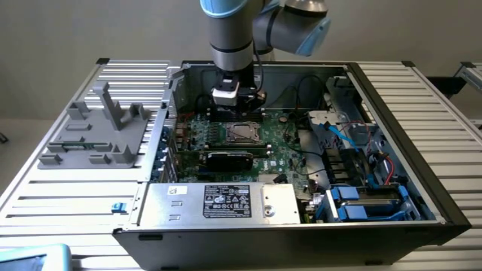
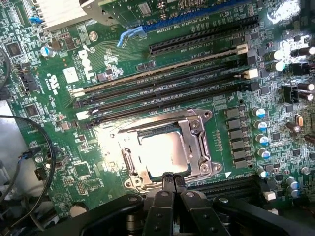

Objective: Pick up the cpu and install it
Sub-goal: 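Install the first cpu locking lever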

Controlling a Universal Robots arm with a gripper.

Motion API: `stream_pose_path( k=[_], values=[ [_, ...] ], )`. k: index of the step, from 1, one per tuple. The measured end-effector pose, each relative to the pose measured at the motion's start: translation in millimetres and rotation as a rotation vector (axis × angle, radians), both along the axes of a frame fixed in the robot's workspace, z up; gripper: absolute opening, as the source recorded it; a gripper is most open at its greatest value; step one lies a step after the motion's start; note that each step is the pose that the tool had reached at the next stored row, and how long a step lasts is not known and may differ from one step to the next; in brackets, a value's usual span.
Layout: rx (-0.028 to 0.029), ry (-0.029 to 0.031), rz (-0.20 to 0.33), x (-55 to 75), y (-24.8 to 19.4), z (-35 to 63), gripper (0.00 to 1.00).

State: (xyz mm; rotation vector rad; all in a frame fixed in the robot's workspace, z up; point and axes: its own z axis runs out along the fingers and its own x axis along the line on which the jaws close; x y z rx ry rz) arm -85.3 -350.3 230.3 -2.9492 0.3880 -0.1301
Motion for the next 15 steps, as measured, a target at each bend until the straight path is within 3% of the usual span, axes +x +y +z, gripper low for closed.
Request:
stream_pose_path(
  k=[3, 9, 13, 15],
  values=[
    [-0.0106, 0.0070, 0.006, 0.1, 0.7, 4.9, 0.11],
    [-0.0398, 0.0198, 0.018, 0.1, 1.3, 13.9, 0.11],
    [-0.0646, 0.0296, 0.024, 0.0, 1.2, 18.2, 0.11],
    [-0.0706, 0.0353, 0.029, 0.0, 1.2, 20.5, 0.11]
  ],
)
